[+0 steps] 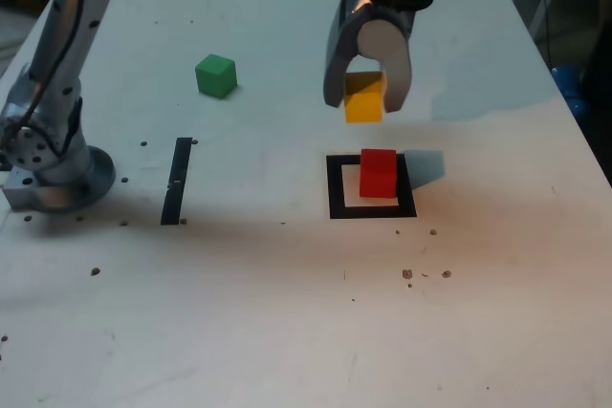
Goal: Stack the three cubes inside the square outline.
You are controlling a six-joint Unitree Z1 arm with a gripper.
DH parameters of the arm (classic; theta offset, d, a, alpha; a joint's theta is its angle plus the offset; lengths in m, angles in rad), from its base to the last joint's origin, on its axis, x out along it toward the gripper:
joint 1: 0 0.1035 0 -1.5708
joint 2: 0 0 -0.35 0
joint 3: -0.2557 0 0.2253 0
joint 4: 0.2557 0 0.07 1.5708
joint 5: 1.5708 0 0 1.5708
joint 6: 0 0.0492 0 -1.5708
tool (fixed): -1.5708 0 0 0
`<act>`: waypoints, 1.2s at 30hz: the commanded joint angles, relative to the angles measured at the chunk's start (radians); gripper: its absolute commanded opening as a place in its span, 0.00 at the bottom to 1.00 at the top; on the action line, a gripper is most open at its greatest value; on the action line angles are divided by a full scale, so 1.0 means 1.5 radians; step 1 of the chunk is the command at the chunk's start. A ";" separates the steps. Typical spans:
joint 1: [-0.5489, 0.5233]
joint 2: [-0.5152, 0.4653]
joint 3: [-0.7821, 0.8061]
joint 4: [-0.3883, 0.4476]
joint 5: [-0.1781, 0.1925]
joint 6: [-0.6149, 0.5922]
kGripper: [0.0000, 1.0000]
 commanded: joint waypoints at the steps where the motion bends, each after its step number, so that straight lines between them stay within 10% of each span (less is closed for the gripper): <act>1: -0.011 0.012 -0.008 0.007 -0.004 -0.006 0.33; 24: -0.054 0.067 -0.036 0.008 -0.031 -0.029 0.34; 31: -0.054 0.069 -0.024 0.007 -0.030 -0.023 0.93; 36: -0.054 0.069 -0.021 0.007 -0.030 -0.022 1.00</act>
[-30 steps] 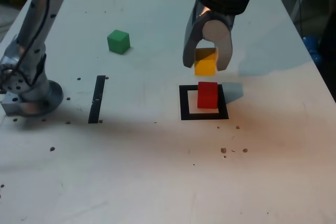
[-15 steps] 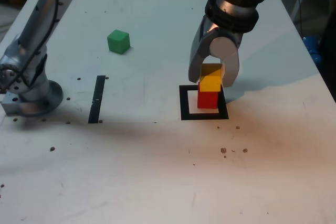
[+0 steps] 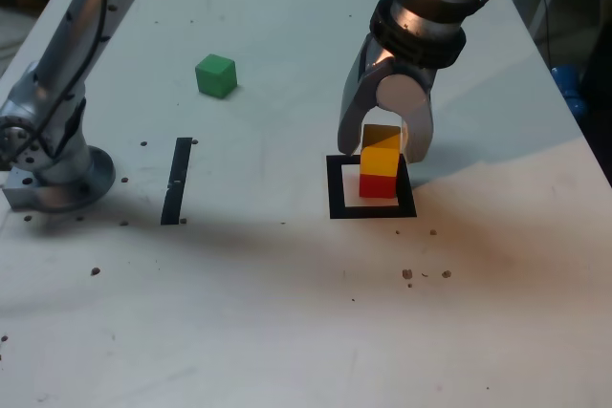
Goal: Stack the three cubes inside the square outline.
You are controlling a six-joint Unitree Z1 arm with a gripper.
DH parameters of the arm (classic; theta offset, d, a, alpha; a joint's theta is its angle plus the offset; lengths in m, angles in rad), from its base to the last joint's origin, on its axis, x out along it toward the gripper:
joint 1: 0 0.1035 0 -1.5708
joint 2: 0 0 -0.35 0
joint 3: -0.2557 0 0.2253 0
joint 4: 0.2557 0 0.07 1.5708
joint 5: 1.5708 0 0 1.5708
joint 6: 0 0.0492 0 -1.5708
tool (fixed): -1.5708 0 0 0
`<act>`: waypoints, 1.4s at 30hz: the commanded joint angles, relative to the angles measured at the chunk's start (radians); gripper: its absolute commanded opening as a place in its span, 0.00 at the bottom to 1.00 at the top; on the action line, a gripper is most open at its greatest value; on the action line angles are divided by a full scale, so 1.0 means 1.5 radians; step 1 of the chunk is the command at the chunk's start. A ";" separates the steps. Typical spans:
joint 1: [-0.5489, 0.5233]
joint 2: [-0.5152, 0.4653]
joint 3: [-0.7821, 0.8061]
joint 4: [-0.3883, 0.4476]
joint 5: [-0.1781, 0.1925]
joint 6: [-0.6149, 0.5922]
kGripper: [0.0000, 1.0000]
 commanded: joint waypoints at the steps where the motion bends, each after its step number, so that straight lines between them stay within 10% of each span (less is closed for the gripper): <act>1: 0.000 0.003 0.001 0.005 0.001 0.002 1.00; 25: 0.141 -0.186 0.222 -0.018 0.085 0.000 1.00; 42: 0.327 -0.302 0.445 -0.120 0.190 0.241 1.00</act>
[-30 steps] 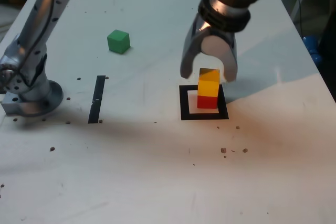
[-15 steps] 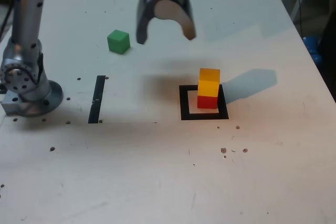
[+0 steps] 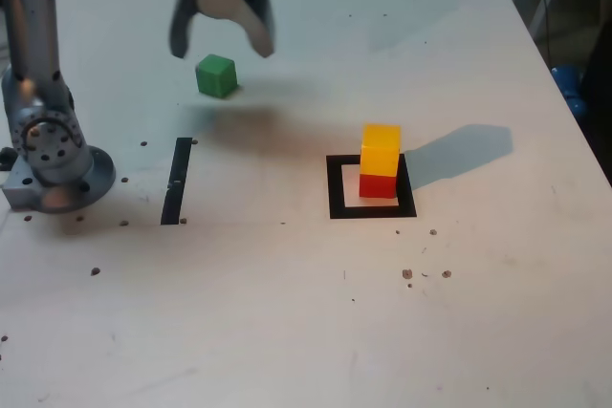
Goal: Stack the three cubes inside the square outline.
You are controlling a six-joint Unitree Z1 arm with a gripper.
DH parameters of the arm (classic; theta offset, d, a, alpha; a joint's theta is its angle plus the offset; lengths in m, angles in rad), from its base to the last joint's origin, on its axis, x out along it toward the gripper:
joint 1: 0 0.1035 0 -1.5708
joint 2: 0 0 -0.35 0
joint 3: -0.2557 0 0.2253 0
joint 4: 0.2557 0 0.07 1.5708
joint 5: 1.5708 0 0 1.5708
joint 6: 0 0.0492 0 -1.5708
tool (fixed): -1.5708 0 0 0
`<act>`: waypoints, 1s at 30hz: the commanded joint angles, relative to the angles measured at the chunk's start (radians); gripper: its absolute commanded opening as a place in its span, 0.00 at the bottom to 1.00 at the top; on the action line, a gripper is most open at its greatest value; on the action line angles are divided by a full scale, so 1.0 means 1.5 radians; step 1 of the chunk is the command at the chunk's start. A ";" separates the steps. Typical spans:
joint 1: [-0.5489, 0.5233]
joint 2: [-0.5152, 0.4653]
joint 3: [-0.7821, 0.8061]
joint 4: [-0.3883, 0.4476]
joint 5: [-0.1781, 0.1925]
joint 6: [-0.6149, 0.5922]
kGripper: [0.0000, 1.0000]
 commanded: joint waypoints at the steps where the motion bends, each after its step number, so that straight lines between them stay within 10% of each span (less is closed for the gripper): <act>1: 0.001 -0.010 -0.001 -0.003 0.017 0.060 1.00; 15: 0.039 -0.003 0.024 -0.053 0.090 0.195 0.99; 30: 0.072 0.035 0.059 -0.111 0.093 0.208 0.98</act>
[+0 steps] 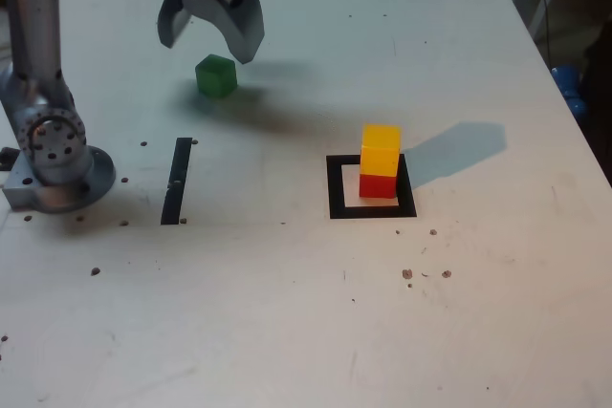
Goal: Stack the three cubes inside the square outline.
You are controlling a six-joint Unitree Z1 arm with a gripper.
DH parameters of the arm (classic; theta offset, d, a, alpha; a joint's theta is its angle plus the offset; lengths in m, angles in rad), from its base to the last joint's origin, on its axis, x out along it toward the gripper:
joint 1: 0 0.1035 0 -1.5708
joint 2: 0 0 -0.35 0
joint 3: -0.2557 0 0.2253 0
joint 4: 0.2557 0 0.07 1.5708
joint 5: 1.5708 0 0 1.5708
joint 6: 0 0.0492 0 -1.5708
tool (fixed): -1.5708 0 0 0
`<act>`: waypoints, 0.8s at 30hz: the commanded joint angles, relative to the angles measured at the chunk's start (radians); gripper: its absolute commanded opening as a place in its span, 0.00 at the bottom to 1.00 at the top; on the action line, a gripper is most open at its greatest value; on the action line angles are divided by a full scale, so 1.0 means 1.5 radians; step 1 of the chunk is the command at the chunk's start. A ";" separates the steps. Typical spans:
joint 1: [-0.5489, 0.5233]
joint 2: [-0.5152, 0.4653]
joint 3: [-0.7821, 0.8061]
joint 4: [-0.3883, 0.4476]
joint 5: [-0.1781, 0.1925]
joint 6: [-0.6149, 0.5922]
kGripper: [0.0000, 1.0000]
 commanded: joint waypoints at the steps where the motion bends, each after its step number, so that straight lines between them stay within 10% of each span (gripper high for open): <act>1: 0.008 0.010 0.002 -0.007 -0.001 0.004 0.98; 24: 0.037 0.064 0.027 -0.069 -0.024 0.036 0.87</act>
